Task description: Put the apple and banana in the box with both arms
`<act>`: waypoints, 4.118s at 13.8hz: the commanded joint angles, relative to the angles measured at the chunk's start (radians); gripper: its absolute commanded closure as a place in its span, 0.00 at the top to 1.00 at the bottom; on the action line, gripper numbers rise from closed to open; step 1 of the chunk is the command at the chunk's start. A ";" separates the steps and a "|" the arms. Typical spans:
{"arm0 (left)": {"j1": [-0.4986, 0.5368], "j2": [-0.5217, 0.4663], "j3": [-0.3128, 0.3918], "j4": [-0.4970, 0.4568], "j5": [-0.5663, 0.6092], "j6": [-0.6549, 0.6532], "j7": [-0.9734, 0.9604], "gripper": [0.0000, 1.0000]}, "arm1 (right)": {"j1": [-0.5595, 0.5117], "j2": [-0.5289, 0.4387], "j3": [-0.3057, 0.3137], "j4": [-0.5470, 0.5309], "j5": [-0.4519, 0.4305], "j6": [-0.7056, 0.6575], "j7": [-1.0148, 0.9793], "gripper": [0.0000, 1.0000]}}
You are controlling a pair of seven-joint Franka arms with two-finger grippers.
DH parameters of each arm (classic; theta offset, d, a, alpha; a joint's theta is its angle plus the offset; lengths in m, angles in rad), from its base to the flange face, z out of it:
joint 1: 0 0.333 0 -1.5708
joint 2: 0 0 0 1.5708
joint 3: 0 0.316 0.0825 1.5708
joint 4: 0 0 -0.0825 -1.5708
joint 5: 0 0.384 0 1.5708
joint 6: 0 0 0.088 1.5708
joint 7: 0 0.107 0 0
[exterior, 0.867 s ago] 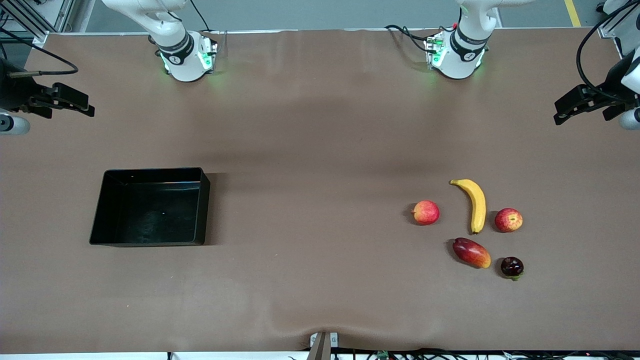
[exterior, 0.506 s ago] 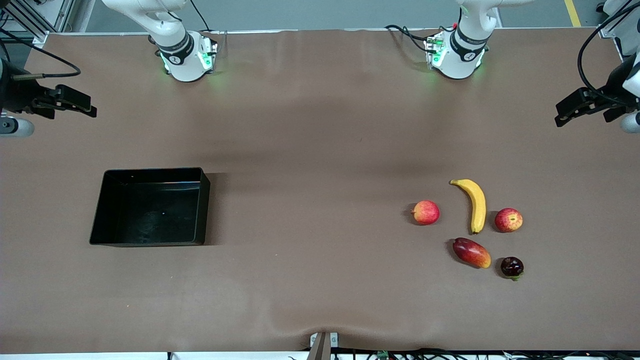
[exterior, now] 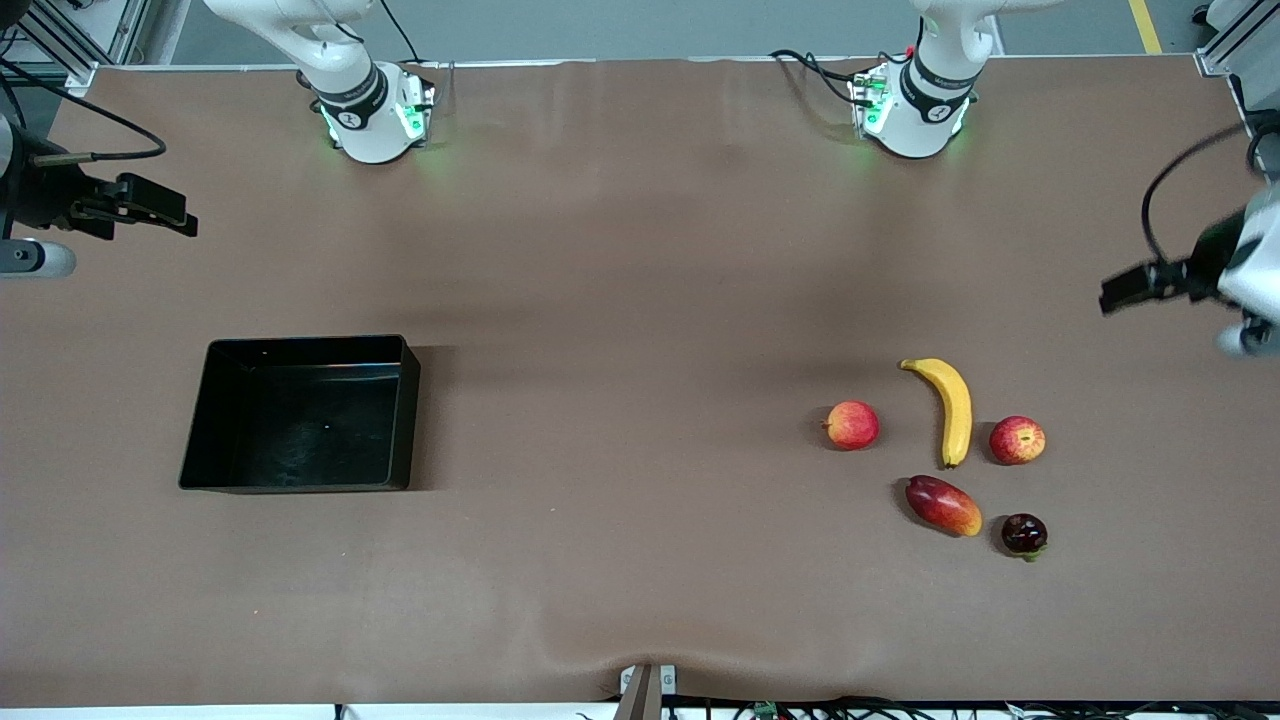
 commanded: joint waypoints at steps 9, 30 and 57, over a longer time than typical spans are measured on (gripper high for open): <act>0.099 0.187 -0.006 -0.390 0.017 0.760 0.023 1.00 | -0.024 0.002 0.015 -0.012 -0.008 0.005 0.000 1.00; 0.111 0.394 -0.040 -0.319 0.014 0.852 0.039 0.00 | -0.190 0.350 0.016 -0.091 -0.008 0.439 -0.088 1.00; 0.116 0.074 -0.367 -0.193 0.014 0.291 -0.584 0.00 | -0.069 0.478 0.029 -0.213 0.106 0.729 -0.276 0.00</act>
